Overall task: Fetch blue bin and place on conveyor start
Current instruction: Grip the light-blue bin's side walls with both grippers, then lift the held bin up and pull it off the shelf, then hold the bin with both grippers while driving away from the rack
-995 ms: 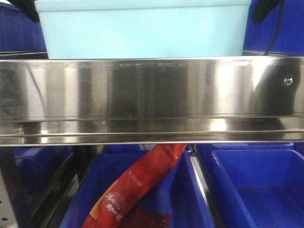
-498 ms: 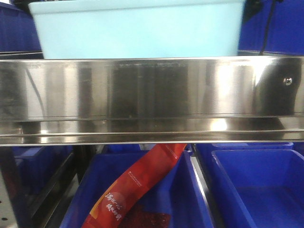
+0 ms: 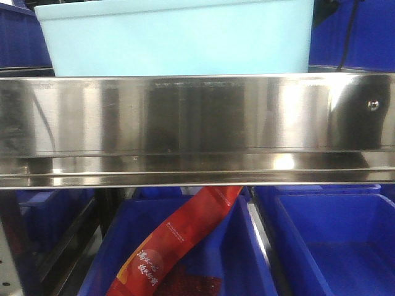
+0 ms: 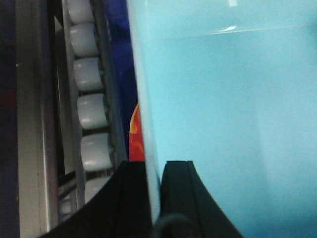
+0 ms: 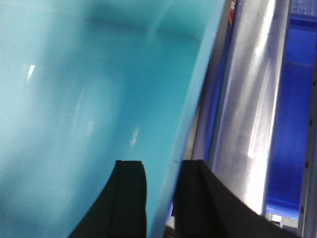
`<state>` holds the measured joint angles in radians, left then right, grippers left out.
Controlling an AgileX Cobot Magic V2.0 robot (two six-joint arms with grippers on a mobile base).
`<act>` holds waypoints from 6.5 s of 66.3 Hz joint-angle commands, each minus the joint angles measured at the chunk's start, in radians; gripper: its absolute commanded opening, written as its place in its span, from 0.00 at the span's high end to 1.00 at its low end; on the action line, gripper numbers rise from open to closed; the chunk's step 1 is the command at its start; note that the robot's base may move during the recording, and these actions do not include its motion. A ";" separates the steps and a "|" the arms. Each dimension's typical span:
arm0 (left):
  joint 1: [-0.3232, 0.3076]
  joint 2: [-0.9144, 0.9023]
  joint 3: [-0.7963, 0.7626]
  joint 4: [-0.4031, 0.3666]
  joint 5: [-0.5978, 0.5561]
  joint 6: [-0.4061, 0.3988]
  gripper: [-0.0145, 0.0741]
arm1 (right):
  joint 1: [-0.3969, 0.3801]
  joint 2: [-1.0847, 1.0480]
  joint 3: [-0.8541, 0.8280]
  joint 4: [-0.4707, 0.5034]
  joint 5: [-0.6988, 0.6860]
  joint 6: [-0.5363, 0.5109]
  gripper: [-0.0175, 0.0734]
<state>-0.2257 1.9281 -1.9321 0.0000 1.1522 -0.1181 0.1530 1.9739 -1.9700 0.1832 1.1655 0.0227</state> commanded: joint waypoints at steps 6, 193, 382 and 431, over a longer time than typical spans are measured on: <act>-0.009 -0.051 -0.052 -0.054 0.069 0.002 0.96 | -0.001 -0.081 -0.008 -0.019 0.005 0.014 0.97; -0.048 -0.253 -0.218 -0.059 -0.045 0.002 0.96 | -0.001 -0.399 -0.010 -0.082 -0.232 0.011 0.97; -0.048 -0.254 -0.218 -0.051 -0.045 0.002 0.96 | -0.001 -0.399 -0.010 -0.082 -0.238 0.011 0.97; -0.048 -0.254 -0.218 -0.051 -0.045 0.002 0.96 | -0.001 -0.399 -0.010 -0.082 -0.238 0.011 0.97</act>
<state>-0.2664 1.6861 -2.1423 -0.0372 1.1299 -0.1241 0.1530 1.5839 -1.9700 0.1112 0.9944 0.0287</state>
